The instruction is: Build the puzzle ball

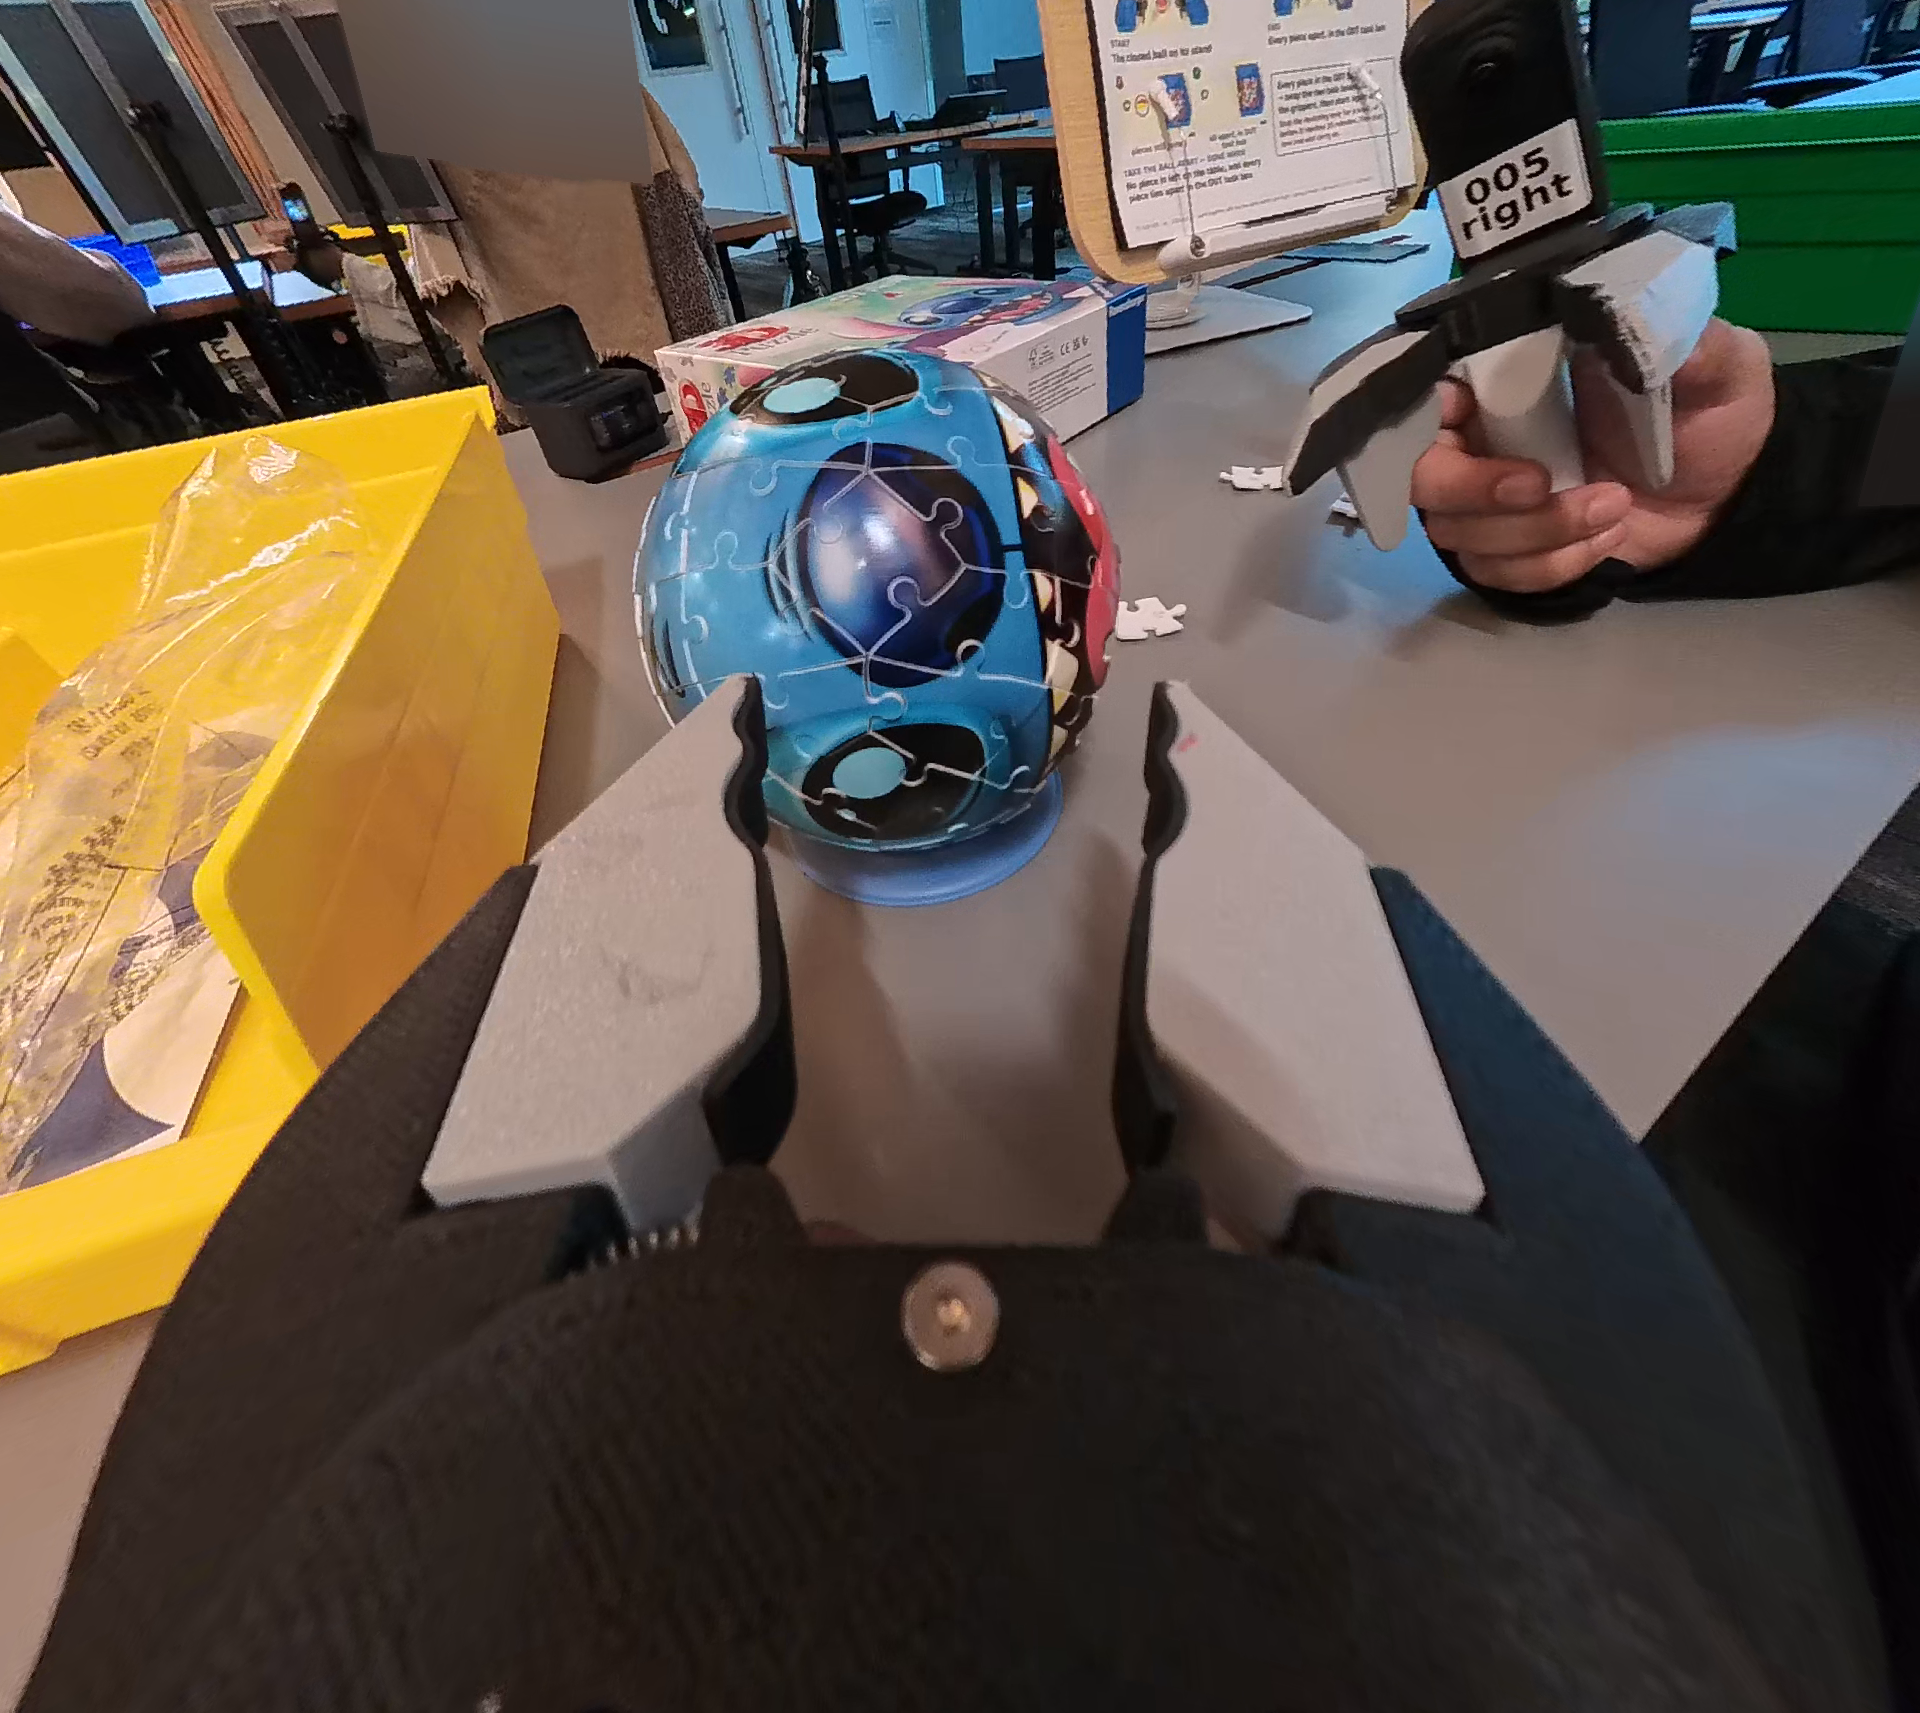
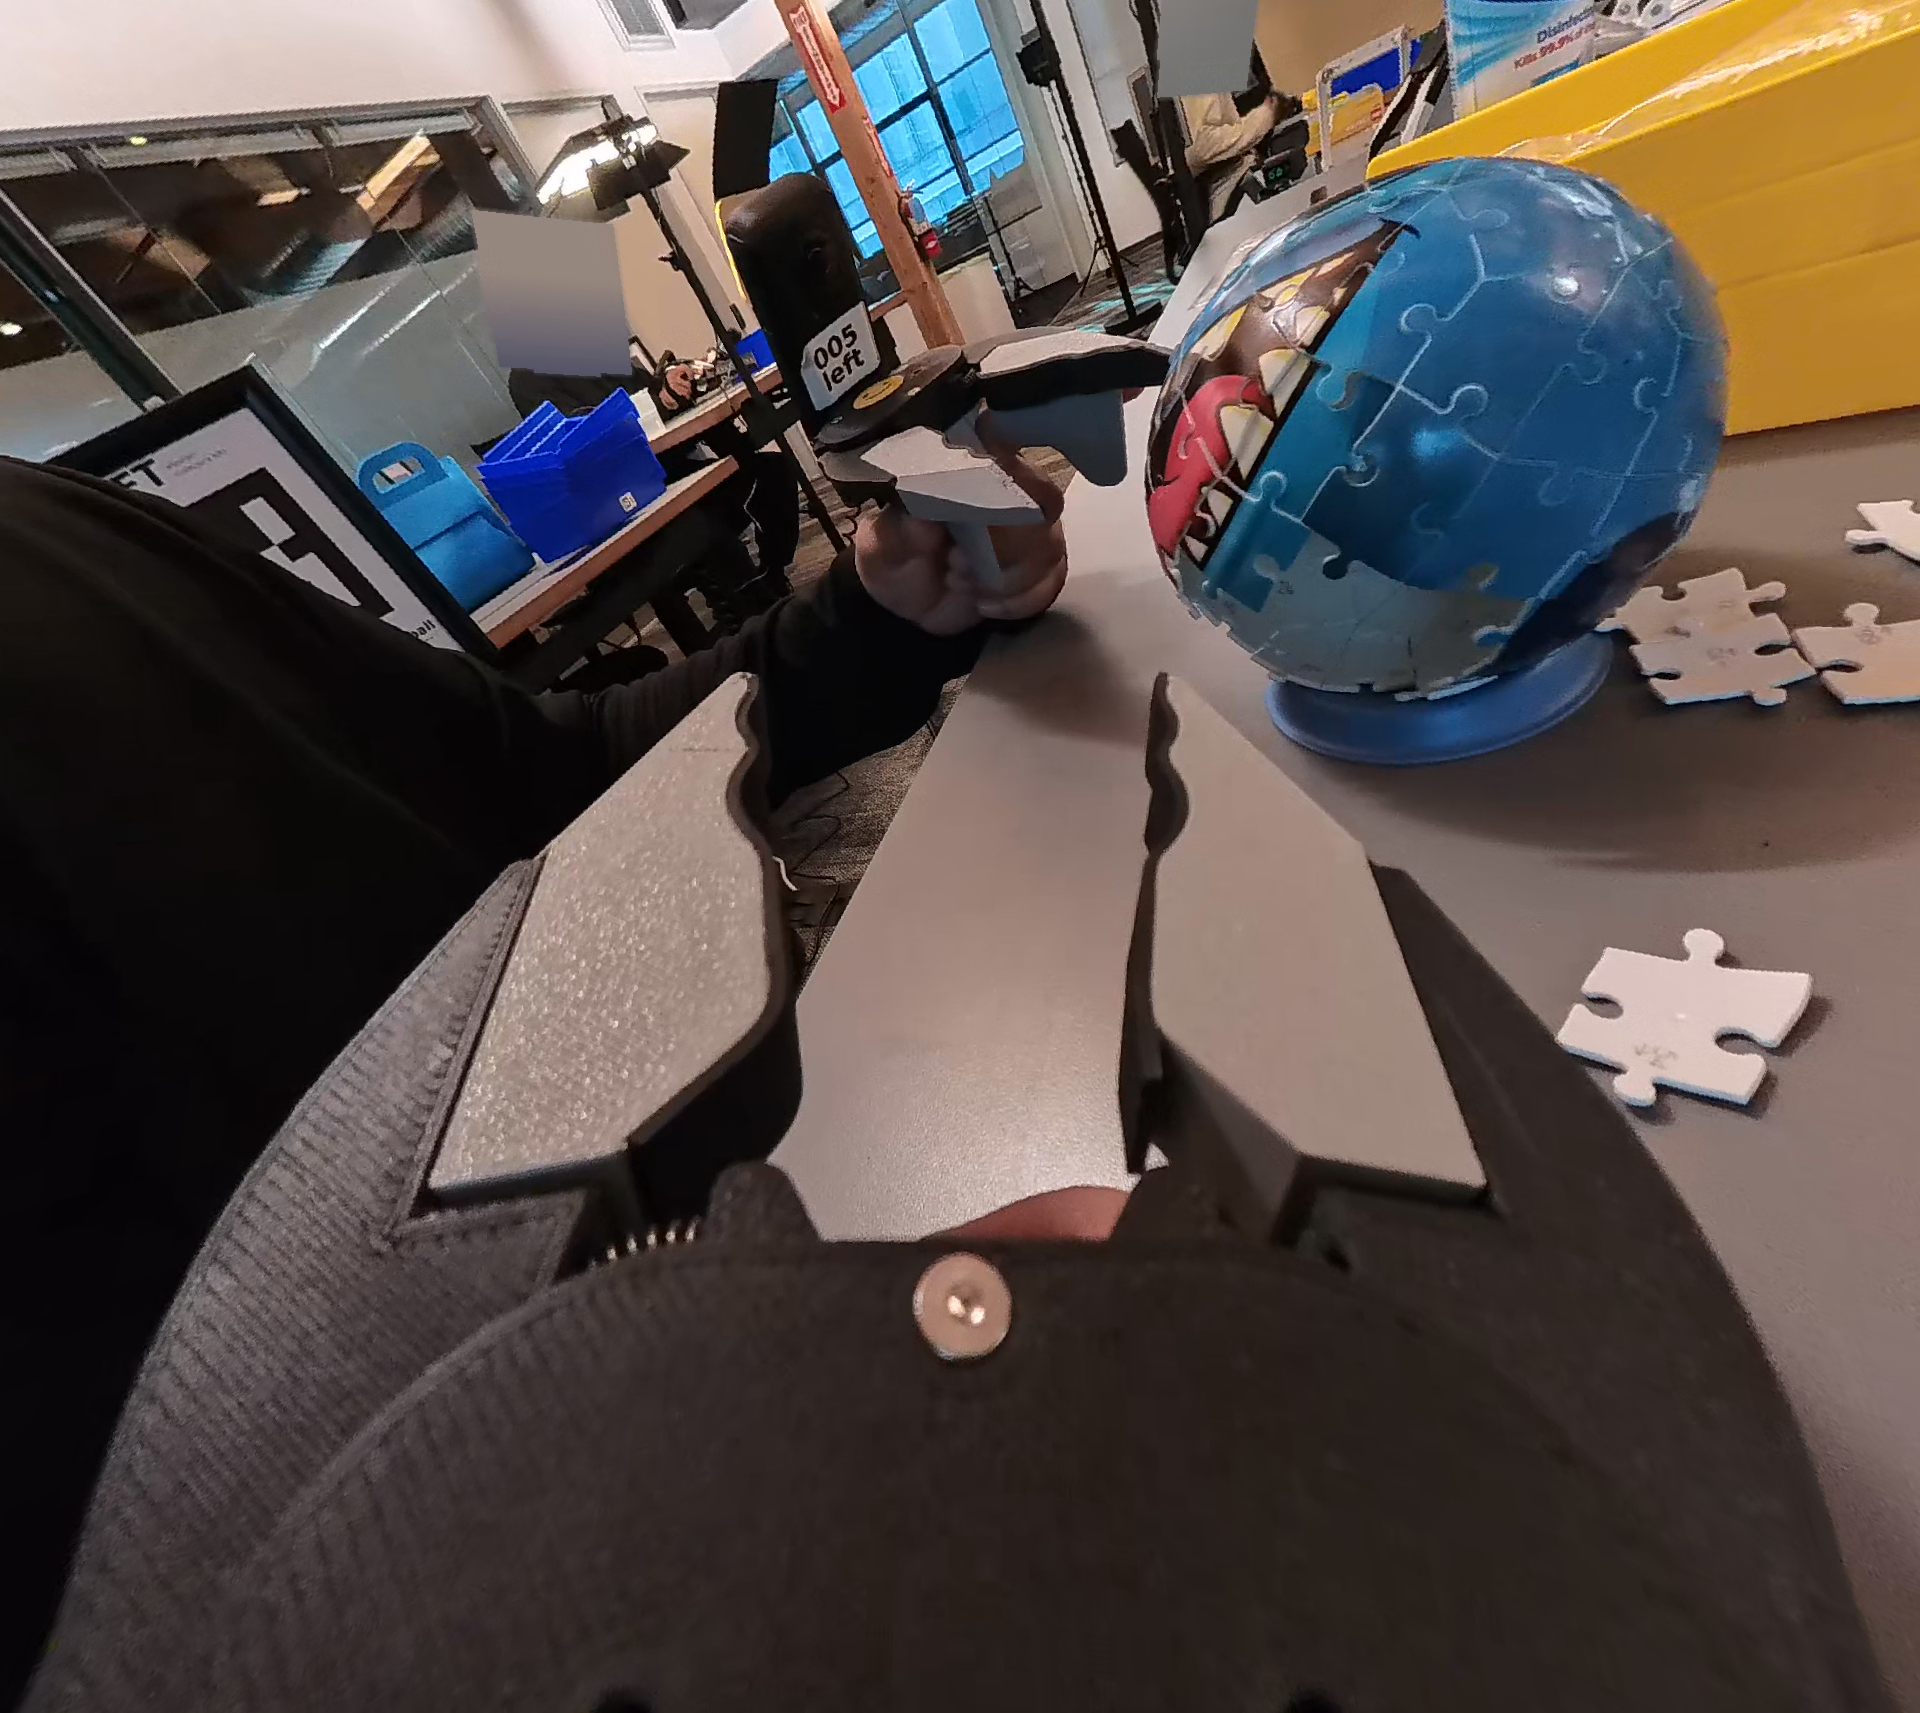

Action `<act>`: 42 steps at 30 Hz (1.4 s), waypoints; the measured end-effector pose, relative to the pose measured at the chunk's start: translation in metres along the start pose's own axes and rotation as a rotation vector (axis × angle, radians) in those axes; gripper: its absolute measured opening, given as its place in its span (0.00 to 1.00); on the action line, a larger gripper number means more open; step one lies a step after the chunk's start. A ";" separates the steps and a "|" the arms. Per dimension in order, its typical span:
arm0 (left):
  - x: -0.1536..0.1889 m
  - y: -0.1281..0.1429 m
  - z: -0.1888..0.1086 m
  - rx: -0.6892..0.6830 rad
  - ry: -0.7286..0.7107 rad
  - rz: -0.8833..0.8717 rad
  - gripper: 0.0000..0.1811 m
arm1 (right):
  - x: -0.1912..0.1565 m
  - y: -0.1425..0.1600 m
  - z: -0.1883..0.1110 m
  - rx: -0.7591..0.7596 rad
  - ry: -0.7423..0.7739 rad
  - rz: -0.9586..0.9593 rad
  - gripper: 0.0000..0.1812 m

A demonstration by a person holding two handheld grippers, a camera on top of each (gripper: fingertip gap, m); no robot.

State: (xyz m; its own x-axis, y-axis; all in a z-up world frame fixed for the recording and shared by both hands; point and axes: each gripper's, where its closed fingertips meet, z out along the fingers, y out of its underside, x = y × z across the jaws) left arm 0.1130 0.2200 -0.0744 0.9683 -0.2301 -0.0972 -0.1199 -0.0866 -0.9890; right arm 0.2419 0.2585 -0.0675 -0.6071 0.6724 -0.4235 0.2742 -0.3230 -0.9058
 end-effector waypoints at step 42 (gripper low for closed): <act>-0.005 -0.022 0.044 -0.452 0.260 0.333 0.49 | 0.087 -0.026 0.026 -0.012 0.244 0.008 0.52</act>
State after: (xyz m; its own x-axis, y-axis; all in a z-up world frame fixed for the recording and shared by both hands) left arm 0.1202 0.2658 -0.0574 0.7844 -0.5395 -0.3060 -0.5429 -0.3584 -0.7595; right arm 0.1627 0.3086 -0.0802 -0.4066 0.8115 -0.4197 0.2878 -0.3223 -0.9018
